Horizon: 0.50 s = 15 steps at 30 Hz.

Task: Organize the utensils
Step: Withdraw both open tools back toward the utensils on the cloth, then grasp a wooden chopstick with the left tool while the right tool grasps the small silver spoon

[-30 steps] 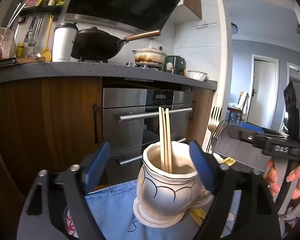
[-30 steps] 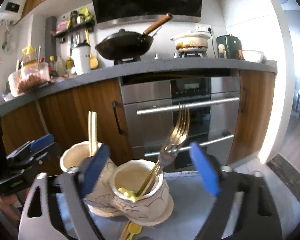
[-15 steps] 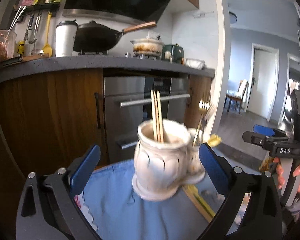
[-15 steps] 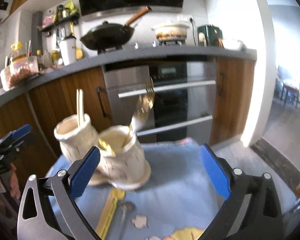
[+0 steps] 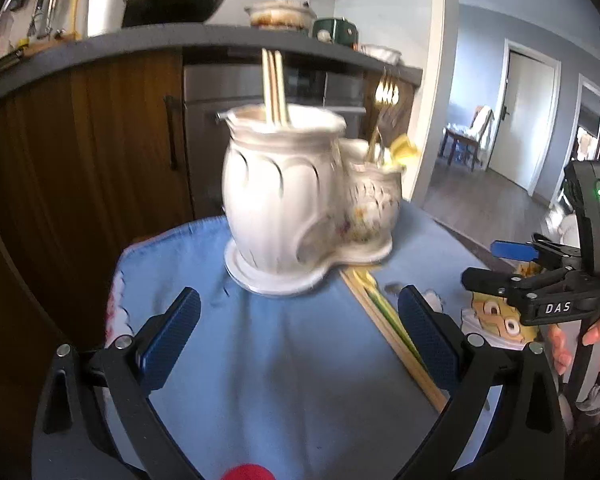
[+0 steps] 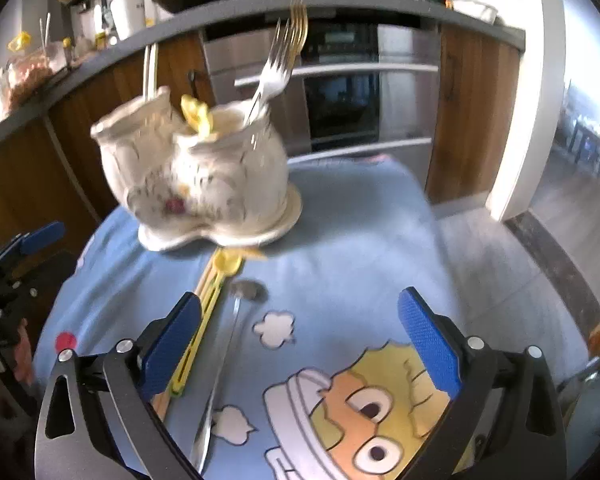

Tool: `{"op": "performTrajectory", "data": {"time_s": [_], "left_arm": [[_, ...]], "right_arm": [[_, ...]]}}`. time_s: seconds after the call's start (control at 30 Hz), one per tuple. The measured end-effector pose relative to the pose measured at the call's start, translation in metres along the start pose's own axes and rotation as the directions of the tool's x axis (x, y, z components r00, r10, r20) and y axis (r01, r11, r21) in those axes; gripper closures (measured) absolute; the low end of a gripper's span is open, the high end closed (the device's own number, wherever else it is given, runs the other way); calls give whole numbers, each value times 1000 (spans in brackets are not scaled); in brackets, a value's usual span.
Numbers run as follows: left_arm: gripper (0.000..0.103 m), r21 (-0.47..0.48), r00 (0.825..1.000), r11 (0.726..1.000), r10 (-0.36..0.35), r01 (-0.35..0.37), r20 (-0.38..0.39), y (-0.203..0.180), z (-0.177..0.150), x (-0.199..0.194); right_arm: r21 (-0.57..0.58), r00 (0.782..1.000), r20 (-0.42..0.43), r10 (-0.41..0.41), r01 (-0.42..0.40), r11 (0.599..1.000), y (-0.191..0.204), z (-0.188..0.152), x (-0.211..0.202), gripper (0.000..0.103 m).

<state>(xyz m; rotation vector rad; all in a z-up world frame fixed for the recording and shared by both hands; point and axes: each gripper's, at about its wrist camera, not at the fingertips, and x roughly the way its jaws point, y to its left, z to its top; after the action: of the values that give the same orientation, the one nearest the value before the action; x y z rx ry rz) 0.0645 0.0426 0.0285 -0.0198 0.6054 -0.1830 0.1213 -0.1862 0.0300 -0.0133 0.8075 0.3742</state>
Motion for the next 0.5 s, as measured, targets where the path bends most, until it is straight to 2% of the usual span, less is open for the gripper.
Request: {"op": "performTrajectory", "data": {"time_s": [0.17,0.23,0.5], "left_arm": [[6,16,999,1000,0,1,-36,-4,-7,7],[6,11,999,1000,-7,8,-48,-3,-8,8],[6,5,998,1000,-15,15,-68,-2,-10,14]], "right_arm": [[-15,998,-51,27,-27,1000,12,-6,13,8],[-21,998,-61,29,-30,999,15,-5,17,13],[-53,992,-123,32,-39,998,28,-5,33,46]]}}
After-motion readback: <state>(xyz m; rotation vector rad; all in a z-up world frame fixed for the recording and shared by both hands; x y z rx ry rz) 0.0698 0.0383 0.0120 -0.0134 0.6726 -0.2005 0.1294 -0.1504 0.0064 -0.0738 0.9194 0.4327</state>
